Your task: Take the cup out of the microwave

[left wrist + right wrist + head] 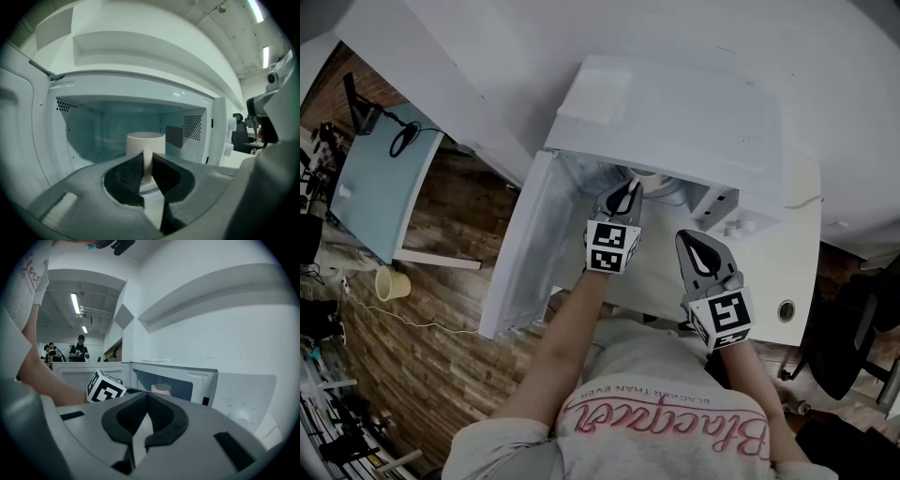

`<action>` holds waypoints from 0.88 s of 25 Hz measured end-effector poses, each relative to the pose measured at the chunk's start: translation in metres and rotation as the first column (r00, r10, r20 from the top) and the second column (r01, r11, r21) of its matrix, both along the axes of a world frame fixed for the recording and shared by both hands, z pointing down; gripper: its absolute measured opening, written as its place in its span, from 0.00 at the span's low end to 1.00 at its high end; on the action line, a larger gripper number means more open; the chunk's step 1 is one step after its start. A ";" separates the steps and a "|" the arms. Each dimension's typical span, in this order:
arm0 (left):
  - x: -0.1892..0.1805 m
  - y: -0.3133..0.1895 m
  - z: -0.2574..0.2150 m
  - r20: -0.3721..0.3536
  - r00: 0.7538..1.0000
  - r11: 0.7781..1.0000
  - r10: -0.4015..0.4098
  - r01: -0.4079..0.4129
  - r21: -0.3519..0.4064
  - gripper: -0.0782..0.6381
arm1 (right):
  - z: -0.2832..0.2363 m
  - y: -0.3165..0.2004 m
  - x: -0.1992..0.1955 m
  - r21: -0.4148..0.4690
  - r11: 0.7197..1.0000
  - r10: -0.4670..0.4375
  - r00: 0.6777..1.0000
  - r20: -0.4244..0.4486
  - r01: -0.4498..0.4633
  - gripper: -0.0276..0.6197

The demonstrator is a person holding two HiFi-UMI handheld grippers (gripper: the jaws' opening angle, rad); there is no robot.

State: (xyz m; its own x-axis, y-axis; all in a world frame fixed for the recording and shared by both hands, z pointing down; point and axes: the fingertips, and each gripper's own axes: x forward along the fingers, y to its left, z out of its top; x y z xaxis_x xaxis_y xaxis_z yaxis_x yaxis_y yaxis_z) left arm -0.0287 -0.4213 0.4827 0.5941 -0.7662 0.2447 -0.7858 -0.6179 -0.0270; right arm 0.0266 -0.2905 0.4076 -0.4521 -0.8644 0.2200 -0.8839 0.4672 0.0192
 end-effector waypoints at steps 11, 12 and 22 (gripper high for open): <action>-0.005 0.020 -0.013 -0.022 1.000 1.000 -0.020 0.021 0.010 0.17 | -0.010 0.002 0.002 0.026 0.999 -0.023 1.000 0.003 0.023 0.06; -0.005 0.022 -0.014 -0.023 1.000 1.000 -0.021 0.021 0.011 0.17 | -0.010 0.002 0.002 0.028 0.999 -0.026 1.000 0.003 0.025 0.06; -0.008 0.052 -0.020 -0.023 1.000 1.000 -0.010 0.011 0.025 0.17 | -0.016 0.005 -0.001 0.055 0.997 -0.049 0.999 -0.001 0.049 0.06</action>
State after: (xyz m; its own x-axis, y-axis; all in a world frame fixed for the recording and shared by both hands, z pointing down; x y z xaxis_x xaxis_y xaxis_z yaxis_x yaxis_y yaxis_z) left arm -0.0368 -0.3694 0.4627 0.5911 -0.7782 0.2120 -0.7929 -0.6089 -0.0244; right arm 0.0254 -0.2852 0.3914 -0.4945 -0.8519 0.1725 -0.8599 0.5084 0.0455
